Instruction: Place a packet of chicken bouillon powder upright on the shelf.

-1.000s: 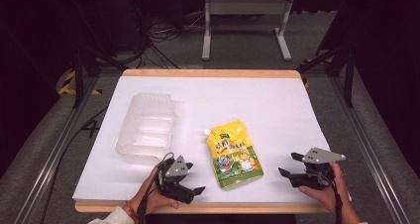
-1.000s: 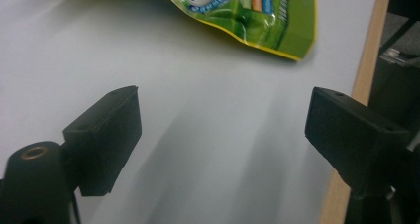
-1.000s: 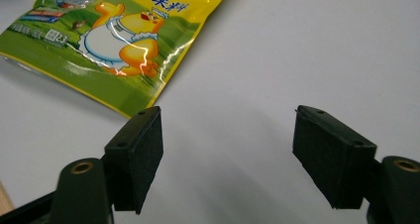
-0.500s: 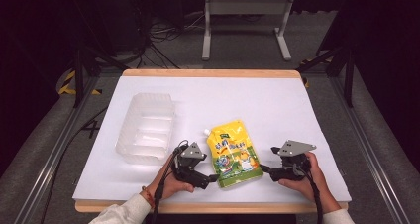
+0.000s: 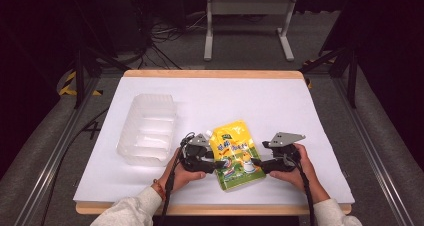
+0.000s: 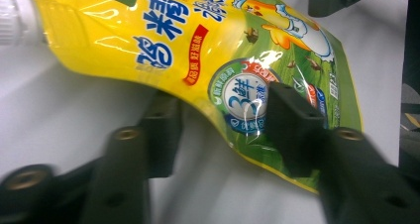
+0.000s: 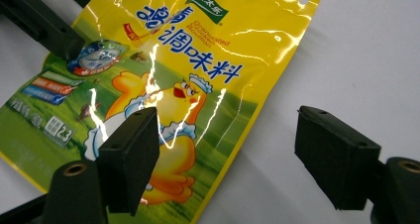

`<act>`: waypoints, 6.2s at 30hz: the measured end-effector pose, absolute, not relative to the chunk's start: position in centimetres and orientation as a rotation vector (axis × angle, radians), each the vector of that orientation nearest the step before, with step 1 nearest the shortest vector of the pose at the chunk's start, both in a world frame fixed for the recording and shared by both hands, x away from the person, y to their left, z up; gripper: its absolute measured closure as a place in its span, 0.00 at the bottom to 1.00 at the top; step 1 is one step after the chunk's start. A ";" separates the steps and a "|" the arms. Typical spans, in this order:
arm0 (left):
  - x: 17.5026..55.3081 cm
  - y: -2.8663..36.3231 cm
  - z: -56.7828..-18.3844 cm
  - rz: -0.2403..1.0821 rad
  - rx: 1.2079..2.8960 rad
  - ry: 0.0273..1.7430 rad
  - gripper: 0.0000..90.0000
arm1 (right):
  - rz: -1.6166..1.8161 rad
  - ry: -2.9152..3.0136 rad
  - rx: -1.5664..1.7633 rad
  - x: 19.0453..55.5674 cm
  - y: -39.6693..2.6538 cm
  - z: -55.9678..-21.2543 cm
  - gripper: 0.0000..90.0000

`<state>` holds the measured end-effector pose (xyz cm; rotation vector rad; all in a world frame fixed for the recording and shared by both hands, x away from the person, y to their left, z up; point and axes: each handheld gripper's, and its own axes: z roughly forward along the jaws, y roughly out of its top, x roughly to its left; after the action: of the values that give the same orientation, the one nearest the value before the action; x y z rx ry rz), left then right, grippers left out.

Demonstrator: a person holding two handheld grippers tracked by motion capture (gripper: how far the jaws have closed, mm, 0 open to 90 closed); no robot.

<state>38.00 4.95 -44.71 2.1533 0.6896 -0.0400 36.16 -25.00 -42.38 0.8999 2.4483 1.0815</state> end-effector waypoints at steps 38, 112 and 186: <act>35.7 6.2 -40.2 0.184 2.110 0.476 0.95 | 1.625 2.416 0.844 35.4 -25.4 -39.2 0.93; 39.9 21.1 -34.3 0.607 1.864 0.718 0.97 | 1.573 2.300 0.457 40.7 -6.2 -33.4 0.99; 41.7 26.9 -38.9 0.611 1.891 0.861 0.91 | 1.460 2.378 0.516 43.9 1.0 -39.9 0.98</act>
<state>41.74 26.86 -38.87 1.8909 0.8607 0.6107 43.86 0.99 -39.92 0.5158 2.3780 1.4600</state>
